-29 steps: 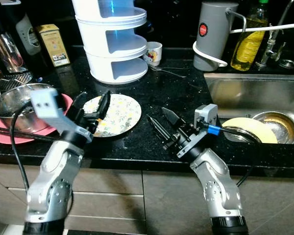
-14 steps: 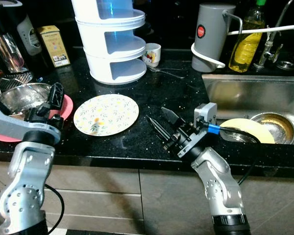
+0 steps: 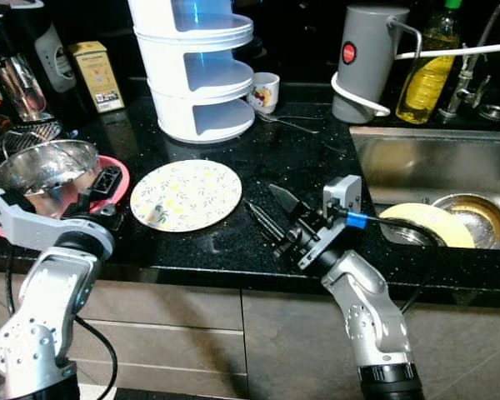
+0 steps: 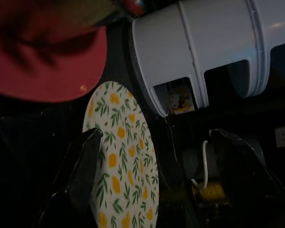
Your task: Kitchen organization
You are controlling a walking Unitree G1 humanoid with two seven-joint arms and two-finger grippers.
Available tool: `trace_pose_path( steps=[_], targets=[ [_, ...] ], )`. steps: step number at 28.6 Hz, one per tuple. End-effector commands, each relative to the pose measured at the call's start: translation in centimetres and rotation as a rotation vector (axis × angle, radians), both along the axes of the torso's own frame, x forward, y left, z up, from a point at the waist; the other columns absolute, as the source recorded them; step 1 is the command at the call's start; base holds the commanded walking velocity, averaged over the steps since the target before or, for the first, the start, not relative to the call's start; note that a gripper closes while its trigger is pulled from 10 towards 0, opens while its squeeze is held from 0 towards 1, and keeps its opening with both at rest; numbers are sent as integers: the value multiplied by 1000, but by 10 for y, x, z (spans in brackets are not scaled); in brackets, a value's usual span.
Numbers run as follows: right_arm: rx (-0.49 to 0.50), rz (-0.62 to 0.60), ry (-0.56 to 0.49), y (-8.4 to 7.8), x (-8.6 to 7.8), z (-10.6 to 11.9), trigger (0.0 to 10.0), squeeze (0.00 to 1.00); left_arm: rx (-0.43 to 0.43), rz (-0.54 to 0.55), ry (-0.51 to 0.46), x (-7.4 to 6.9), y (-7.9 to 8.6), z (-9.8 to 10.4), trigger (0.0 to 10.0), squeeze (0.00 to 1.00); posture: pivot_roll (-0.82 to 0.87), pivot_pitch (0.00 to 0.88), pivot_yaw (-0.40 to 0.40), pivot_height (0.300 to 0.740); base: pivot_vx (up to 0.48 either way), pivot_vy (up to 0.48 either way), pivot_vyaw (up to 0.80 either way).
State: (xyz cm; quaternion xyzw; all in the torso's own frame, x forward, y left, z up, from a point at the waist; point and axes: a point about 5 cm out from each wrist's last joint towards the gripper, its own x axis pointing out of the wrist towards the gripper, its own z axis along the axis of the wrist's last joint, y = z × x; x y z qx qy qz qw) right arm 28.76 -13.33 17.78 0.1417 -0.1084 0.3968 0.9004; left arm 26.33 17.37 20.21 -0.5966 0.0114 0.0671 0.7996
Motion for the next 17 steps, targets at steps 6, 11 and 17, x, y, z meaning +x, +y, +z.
trace_pose_path(
  steps=[6,11,17],
  targets=[
    [-5,14,1,2,1,1,10000,0,-218,-70,126,-5,-30,-24,10000,0,12,0,2,740,0,0,0],
    [-22,91,-3,4,-5,2,10000,0,-229,-109,171,-4,-35,-30,10000,0,11,0,2,740,0,0,0],
    [-56,191,8,3,-17,-1,10000,0,-226,-144,165,-1,-38,-27,10000,0,7,0,5,740,0,0,0]
  ],
)
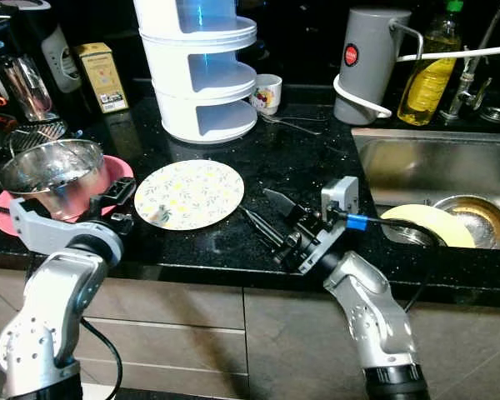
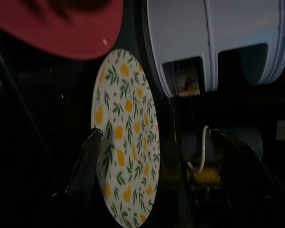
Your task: Kitchen organization
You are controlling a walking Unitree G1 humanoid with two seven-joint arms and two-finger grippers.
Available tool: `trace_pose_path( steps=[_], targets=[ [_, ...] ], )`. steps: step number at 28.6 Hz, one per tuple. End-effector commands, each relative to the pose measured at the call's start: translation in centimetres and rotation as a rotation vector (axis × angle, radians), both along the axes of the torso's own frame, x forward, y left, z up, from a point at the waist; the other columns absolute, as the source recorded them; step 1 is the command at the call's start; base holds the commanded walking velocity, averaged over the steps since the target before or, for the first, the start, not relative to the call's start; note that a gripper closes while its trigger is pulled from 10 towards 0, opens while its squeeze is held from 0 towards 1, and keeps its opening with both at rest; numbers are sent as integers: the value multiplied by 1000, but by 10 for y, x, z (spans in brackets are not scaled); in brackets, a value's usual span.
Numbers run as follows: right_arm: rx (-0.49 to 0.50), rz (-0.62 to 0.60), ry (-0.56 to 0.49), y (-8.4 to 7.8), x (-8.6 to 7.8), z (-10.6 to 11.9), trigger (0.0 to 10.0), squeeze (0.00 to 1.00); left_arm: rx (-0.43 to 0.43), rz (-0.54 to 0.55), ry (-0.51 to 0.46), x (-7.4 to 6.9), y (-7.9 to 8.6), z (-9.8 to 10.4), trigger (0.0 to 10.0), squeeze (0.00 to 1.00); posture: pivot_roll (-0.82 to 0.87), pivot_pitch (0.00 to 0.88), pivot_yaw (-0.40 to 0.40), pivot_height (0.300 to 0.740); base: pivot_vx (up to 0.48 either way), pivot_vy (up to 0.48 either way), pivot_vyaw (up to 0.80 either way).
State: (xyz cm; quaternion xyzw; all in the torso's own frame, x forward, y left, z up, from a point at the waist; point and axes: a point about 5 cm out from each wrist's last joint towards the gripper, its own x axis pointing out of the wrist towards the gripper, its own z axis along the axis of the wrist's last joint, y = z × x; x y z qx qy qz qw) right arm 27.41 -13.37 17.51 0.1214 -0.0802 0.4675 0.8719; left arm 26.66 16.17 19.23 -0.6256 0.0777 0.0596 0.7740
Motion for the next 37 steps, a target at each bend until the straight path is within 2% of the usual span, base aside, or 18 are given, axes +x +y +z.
trace_pose_path(
  steps=[1,14,15,18,19,22,27,33,37],
  targets=[
    [7,46,3,4,-4,2,10000,0,-142,-61,72,-3,-28,-17,10000,0,6,0,7,740,0,0,0],
    [-1,77,12,5,-10,1,10000,0,-181,-139,42,2,-40,-6,10000,0,-4,0,14,740,0,0,0],
    [-4,81,16,5,-11,1,10000,0,-201,-185,33,1,-48,-3,10000,0,-4,0,12,740,0,0,0],
    [-5,82,17,5,-11,1,10000,0,-210,-207,31,0,-51,-2,10000,0,-4,0,12,740,0,0,0],
    [-7,86,20,5,-12,1,10000,0,-218,-257,38,-4,-60,-1,10000,0,-4,0,11,740,0,0,0],
    [-9,88,22,5,-12,1,10000,0,-218,-292,61,-9,-66,-5,10000,0,-5,0,10,740,0,0,0],
    [-13,94,28,4,-13,1,10000,0,-208,-305,104,-18,-65,-12,10000,0,-3,0,4,740,0,0,0],
    [-17,97,31,4,-13,1,10000,0,-184,-430,99,-31,-72,-12,10000,0,2,0,0,740,0,0,0],
    [-18,96,31,3,-13,2,10000,0,-155,-439,124,-36,-67,-16,10000,0,6,0,-2,740,0,0,0]
  ],
)
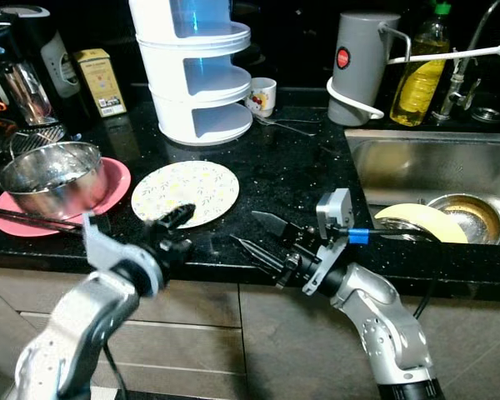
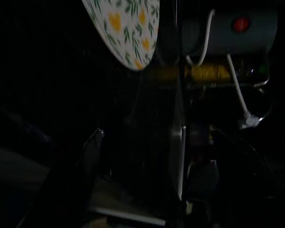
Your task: Kitchen organization
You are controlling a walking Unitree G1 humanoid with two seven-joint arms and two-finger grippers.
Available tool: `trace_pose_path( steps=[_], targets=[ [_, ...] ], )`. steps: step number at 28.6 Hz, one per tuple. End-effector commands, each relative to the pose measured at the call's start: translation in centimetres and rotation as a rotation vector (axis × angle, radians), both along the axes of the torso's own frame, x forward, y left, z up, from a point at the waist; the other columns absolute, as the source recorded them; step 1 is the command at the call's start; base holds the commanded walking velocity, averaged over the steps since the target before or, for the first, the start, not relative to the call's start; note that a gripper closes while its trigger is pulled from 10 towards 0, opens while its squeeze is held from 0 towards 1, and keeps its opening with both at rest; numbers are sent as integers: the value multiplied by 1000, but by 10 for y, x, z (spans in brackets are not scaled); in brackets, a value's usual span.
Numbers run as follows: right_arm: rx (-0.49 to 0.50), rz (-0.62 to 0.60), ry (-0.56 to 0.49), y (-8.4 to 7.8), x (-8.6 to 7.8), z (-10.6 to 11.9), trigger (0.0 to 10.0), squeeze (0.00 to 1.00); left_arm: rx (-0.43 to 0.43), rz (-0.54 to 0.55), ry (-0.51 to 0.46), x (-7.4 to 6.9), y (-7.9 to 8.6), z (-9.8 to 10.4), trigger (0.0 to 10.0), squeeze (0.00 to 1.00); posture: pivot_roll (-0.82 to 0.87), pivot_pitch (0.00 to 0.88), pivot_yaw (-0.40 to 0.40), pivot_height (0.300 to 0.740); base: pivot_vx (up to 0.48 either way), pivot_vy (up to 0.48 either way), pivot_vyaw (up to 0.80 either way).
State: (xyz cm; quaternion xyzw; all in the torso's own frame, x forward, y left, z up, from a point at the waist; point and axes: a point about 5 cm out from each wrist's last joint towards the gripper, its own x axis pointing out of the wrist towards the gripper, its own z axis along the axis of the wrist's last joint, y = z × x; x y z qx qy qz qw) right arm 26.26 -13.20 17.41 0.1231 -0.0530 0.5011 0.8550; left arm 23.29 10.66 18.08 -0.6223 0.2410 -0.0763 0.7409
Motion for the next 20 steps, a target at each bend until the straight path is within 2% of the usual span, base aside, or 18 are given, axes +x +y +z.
trace_pose_path(
  steps=[1,4,9,20],
  targets=[
    [6,14,-6,1,-2,3,10000,0,-47,-2,58,-3,-6,-7,10000,0,6,0,-2,740,0,0,0],
    [5,14,-5,1,-1,3,10000,0,-30,29,59,-1,2,-9,10000,0,8,0,-3,740,0,0,0],
    [4,11,-4,1,-1,3,10000,0,-10,166,12,10,28,-3,10000,0,6,0,-6,740,0,0,0],
    [0,11,-5,0,-1,4,10000,0,-7,262,-1,22,47,-6,10000,0,2,0,-11,740,0,0,0]
  ],
)
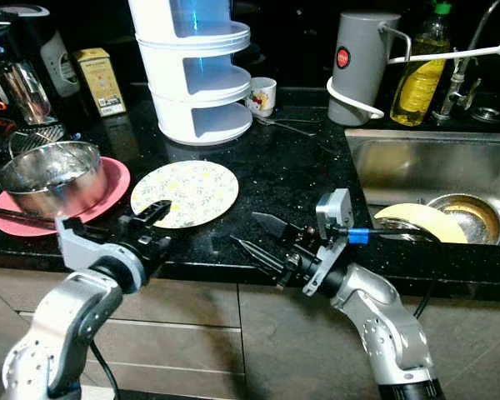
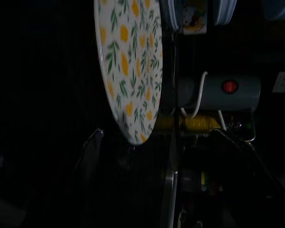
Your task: Kitchen organization
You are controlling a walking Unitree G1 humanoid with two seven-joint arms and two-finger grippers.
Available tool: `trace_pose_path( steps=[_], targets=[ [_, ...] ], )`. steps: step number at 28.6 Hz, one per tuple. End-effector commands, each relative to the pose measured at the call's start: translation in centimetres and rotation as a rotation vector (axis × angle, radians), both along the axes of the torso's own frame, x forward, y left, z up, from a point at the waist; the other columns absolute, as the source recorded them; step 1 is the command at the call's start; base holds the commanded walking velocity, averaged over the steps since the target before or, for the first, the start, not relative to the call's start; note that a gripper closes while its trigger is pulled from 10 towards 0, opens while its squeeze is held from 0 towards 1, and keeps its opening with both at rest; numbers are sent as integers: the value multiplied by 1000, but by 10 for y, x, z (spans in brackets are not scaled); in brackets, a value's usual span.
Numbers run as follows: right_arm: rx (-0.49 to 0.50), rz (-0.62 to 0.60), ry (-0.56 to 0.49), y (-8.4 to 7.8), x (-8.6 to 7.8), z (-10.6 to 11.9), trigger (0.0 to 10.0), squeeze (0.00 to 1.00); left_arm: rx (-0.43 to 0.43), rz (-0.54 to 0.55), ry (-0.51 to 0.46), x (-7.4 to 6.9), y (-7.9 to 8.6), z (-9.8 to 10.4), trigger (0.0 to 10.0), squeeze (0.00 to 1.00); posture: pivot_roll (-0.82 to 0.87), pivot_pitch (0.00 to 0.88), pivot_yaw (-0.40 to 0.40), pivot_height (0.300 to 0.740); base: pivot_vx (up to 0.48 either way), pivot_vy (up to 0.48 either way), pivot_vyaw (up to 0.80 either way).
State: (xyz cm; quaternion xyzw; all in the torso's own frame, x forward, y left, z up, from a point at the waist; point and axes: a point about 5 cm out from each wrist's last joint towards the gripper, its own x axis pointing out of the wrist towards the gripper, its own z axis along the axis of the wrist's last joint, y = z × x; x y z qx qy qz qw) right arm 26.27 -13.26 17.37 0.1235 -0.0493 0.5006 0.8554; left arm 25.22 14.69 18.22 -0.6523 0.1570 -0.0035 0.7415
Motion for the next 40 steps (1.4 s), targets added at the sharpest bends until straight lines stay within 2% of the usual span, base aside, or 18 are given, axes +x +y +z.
trace_pose_path(
  steps=[1,10,12,19,20,21,25,40],
  targets=[
    [3,12,-12,0,-1,4,10000,0,14,49,14,8,12,-7,10000,0,-1,0,-15,740,0,0,0],
    [-2,9,-16,-1,-3,6,10000,0,30,79,-2,28,23,-10,10000,0,-23,0,-10,740,0,0,0],
    [-2,8,-17,-1,-3,6,10000,0,30,79,-2,29,23,-10,10000,0,-23,0,-10,740,0,0,0],
    [-5,5,-19,-1,-4,7,10000,0,18,3,-7,40,8,-14,10000,0,-29,0,-8,740,0,0,0],
    [-5,5,-19,-1,-4,7,10000,0,15,-5,-7,41,5,-14,3333,0,-29,0,-8,740,0,0,0],
    [-6,5,-19,-1,-4,7,10000,0,16,-22,-1,43,2,-15,0,0,-32,0,-8,740,0,0,0],
    [-8,0,-21,-1,-4,8,10000,0,13,-71,-3,48,-7,-15,0,0,-35,0,-7,740,0,0,0],
    [-13,-14,-20,-3,-6,8,10000,0,23,-93,12,51,-9,-21,0,0,-38,0,-3,740,0,0,0]
  ],
)
